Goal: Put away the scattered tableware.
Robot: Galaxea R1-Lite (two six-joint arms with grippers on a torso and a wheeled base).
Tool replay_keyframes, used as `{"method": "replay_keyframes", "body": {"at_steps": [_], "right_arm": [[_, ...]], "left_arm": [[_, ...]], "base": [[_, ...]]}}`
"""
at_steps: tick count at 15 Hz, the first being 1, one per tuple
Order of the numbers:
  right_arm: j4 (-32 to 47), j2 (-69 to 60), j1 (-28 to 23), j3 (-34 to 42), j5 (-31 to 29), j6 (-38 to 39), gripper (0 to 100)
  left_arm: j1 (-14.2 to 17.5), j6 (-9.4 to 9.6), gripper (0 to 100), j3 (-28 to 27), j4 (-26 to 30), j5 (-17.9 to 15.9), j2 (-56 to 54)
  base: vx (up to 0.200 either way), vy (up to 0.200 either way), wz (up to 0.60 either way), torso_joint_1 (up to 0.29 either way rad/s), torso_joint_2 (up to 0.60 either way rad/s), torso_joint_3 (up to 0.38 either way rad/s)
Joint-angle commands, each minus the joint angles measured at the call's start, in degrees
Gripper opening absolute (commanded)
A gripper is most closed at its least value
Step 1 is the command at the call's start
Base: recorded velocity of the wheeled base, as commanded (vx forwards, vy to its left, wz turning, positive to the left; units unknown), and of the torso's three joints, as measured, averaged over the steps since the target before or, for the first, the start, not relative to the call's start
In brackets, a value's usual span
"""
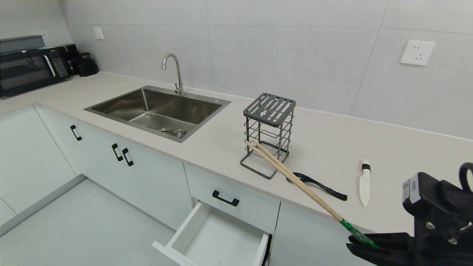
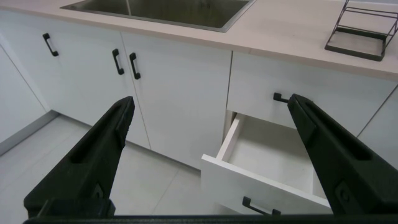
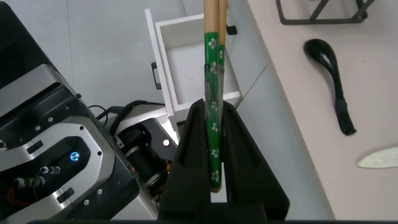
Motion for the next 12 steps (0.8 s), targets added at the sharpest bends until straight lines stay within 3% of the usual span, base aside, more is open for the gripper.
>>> {"method": "replay_keyframes", "body": {"at_steps": [1, 4, 10, 12], "right_arm": [[-1.76, 2.07, 1.28, 1.13, 0.1, -0.15, 0], [-7.74, 4.18, 2.43, 1.57, 0.1, -0.41, 0], [-8.88, 8.66, 2.25, -0.02, -0.07, -0.41, 0], [-9.93, 9.98, 3.74, -0.19, -0.07, -0.68, 0]], "left_arm": [[0.0, -0.01, 100, 0.0, -0.01, 0.01, 0.07], [0.0, -0.01, 100, 0.0, -0.01, 0.01, 0.07], [0.0, -0.01, 100, 0.0, -0.01, 0.01, 0.07], [0.0, -0.01, 100, 0.0, -0.01, 0.01, 0.07]], "base": [[0.0, 0.0, 0.0, 0.0, 0.0, 0.0], [0.0, 0.0, 0.0, 0.0, 0.0, 0.0], [0.0, 0.0, 0.0, 0.0, 0.0, 0.0], [0.0, 0.0, 0.0, -0.154, 0.3, 0.154]]}}
